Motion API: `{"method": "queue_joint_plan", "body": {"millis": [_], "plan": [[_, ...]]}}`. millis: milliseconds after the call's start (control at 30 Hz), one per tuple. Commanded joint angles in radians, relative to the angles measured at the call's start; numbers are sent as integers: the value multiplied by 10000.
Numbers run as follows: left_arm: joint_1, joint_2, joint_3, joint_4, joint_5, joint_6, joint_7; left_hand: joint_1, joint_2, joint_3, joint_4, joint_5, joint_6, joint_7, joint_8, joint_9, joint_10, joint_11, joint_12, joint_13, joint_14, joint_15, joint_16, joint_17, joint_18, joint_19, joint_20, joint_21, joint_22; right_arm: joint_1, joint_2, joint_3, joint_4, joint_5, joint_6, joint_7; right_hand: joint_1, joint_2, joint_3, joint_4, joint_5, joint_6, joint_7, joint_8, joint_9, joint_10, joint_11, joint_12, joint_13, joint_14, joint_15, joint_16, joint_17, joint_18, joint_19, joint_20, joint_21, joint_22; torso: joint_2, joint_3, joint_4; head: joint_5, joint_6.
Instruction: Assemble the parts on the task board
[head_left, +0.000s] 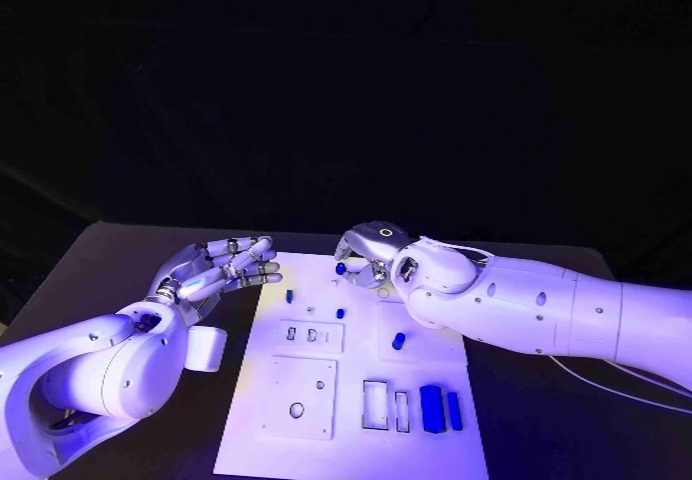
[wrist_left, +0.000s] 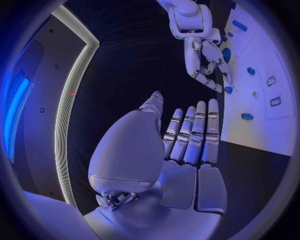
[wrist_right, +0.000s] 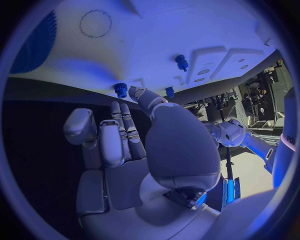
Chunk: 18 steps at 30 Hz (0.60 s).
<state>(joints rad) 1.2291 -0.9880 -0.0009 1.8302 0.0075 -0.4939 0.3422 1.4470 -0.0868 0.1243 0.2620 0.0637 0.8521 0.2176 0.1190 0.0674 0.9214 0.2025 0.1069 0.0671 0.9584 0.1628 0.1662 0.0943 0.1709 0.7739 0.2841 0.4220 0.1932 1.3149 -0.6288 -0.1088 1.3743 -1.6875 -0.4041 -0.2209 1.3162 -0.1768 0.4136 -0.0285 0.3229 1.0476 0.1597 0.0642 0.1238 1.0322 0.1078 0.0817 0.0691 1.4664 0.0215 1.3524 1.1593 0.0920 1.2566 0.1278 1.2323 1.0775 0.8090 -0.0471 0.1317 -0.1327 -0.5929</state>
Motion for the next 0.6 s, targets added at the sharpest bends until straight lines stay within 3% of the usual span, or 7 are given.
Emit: {"method": "queue_joint_plan", "body": {"millis": [33,233,333,467,600], "plan": [[19,-5,9,-20,36,214,14,41,91,-11,-53,-55,57,381,-63,-9,25,43,-33,-9,-37,29,-58,6,92,17,-24,69,12,32,-663,64,850,42,-237,-228,-17,-37,-82,65,27,104,-39,52,33,334,-42,207,59,275,-14,134,174,114,217,-17,155,206,-24,7,-38,-10,45],[19,-9,7,-96,83,245,5,41,90,-15,-57,-55,49,384,-74,-10,17,47,-44,-10,-48,33,-68,5,90,7,-23,75,15,85,-1969,161,2177,995,-378,-198,-276,-100,-126,336,201,280,-27,82,83,1570,-228,771,259,444,-138,523,789,-27,683,-103,615,897,-99,54,-170,-31,73],[18,21,6,-166,96,268,1,41,90,-15,-57,-55,49,384,-74,-10,17,47,-44,-10,-48,33,-68,5,90,7,-23,75,15,106,-2646,183,2731,1603,-224,-185,-479,-262,-325,495,342,332,-149,86,106,2460,-434,1163,476,489,-291,651,977,-67,823,-215,757,1112,-155,87,-250,-28,86],[15,87,4,-272,112,315,-2,43,90,-15,-59,-55,48,383,-76,-10,16,48,-47,-10,-50,34,-70,5,89,4,-23,77,16,117,-3250,192,3126,2057,68,-196,-635,-455,-697,666,424,291,-279,100,131,3076,-605,1499,780,499,-448,718,1063,-91,891,-371,815,1224,-217,125,-330,-59,116],[13,164,2,-381,140,362,-7,43,90,-15,-59,-55,48,383,-76,-10,16,48,-47,-10,-50,34,-70,5,89,4,-23,77,16,119,-3613,193,3252,2240,366,-286,-569,-521,-1327,842,560,187,-392,144,179,3448,-760,2230,1544,512,-604,794,1169,-121,970,-540,871,1359,-272,159,-361,-67,88]]}}
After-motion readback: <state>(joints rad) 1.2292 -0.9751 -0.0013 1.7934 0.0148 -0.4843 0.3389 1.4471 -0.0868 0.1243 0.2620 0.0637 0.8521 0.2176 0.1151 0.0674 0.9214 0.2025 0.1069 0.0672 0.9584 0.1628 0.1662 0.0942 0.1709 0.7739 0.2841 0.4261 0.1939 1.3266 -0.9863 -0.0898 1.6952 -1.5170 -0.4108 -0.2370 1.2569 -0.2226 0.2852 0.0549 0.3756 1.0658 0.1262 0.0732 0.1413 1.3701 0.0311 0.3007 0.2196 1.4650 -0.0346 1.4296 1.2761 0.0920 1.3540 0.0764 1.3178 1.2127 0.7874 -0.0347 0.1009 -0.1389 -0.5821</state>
